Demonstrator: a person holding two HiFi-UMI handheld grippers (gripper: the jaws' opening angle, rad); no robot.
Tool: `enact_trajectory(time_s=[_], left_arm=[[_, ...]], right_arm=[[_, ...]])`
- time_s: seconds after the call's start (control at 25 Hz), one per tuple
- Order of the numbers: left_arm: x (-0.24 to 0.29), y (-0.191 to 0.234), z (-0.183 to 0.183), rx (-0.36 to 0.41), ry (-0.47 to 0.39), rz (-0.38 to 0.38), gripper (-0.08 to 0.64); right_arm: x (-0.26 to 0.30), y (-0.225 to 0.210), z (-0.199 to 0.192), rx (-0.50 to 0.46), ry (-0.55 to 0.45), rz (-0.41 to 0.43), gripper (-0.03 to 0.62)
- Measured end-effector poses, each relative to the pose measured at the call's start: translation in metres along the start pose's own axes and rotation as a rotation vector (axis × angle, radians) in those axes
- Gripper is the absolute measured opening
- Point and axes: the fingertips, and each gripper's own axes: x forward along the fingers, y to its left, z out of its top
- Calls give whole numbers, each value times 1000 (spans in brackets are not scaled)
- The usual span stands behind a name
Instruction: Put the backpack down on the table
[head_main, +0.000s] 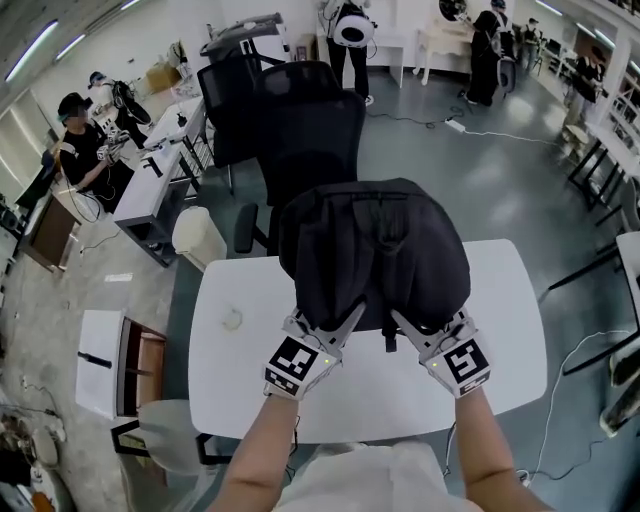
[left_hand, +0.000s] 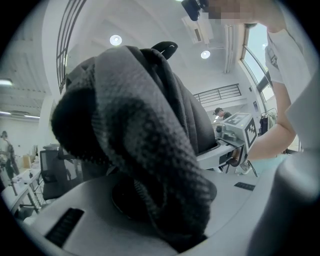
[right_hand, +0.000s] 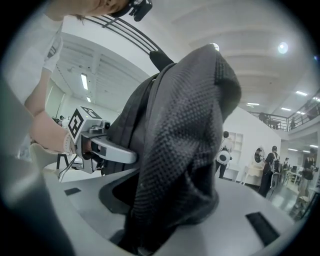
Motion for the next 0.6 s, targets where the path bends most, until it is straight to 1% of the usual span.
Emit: enact_trajectory(time_s=[0.36,0.6], left_arm=[[45,23,-64,-76,64,6,107],[64,35,-105,-132,98,19,107]], right_arm=[[38,-25,-68,65,66,47,207],[61,-31,-109,100,118,81,207]])
